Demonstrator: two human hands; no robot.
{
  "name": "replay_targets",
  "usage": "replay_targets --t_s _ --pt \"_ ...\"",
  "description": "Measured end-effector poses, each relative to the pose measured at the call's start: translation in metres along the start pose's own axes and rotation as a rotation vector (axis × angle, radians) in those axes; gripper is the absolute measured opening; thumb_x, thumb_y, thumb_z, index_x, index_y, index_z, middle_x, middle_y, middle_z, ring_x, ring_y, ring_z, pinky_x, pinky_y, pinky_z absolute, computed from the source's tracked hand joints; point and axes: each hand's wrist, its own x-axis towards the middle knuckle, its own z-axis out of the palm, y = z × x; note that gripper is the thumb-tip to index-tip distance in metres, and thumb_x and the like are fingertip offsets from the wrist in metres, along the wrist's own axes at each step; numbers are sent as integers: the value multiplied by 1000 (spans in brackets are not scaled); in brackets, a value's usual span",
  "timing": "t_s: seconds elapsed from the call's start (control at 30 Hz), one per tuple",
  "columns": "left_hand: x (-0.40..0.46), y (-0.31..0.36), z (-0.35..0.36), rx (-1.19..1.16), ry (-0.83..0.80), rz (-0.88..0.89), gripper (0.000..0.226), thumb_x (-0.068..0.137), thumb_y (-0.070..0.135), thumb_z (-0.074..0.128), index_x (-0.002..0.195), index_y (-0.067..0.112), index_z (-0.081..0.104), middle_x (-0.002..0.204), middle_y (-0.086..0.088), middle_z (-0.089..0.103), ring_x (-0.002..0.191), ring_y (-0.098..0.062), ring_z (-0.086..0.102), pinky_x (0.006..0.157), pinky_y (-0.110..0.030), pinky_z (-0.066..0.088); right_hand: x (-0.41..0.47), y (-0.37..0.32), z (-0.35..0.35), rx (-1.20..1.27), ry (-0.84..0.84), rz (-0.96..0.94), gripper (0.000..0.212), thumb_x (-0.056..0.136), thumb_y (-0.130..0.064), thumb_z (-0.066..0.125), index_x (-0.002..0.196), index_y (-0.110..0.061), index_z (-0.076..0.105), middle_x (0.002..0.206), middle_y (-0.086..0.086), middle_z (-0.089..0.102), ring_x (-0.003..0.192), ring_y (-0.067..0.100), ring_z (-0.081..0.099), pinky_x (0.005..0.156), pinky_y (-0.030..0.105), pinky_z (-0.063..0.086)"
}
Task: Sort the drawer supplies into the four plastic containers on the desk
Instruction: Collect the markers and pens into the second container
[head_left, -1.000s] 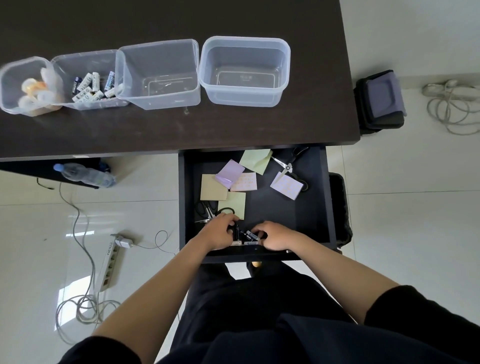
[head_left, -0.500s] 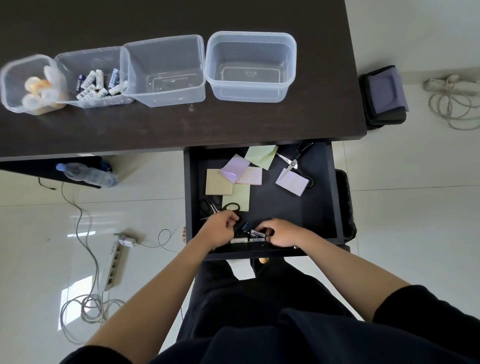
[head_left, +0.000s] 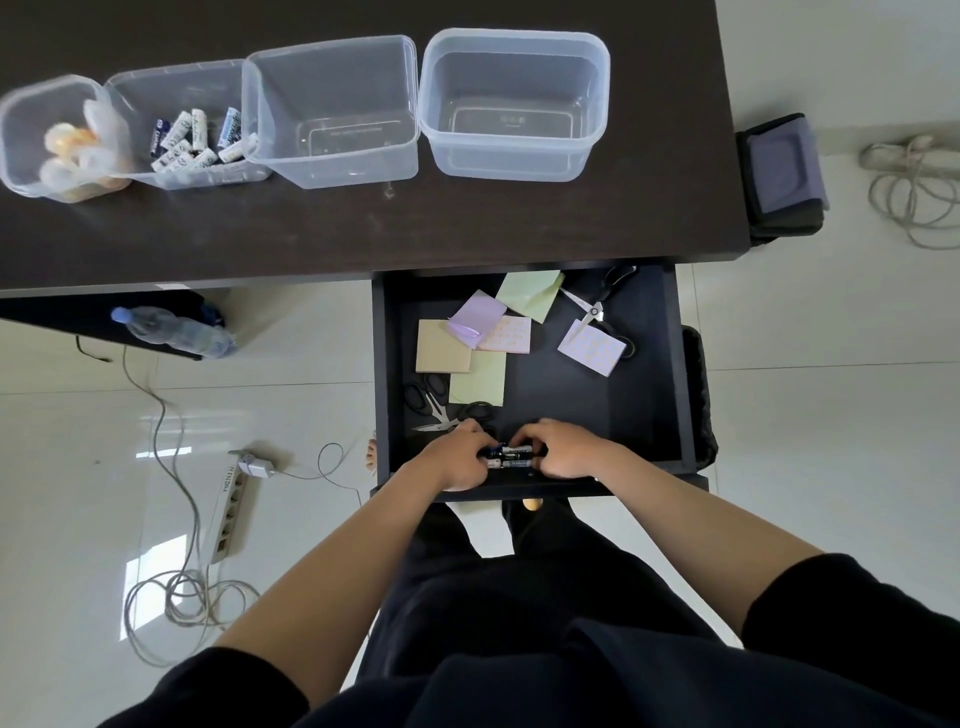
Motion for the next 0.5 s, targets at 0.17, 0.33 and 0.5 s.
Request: replay_targets --t_s 0.17,0.33,0.5 --pt "-1 -2 0 -24 30 14 42 92 12 43 133 13 51 136 -2 39 119 -23 50 106 -32 37 2 0 2 -16 1 -9 34 86 -19 59 117 -34 59 112 -3 45 107 21 53 93 35 46" --pt "3 -1 0 -50 15 2 54 85 8 48 138 17 44 131 -2 45 120 -18 50 103 -27 40 3 0 2 -29 -9 -9 30 86 -24 58 115 -33 59 119 -1 49 111 21 52 95 37 45" --pt "5 1 2 -73 -18 -18 60 84 10 51 141 21 37 131 -1 42 117 -17 50 99 -27 40 5 -2 2 -70 -44 10 33 86 -23 53 119 -26 58 118 1 56 110 26 50 93 35 44"
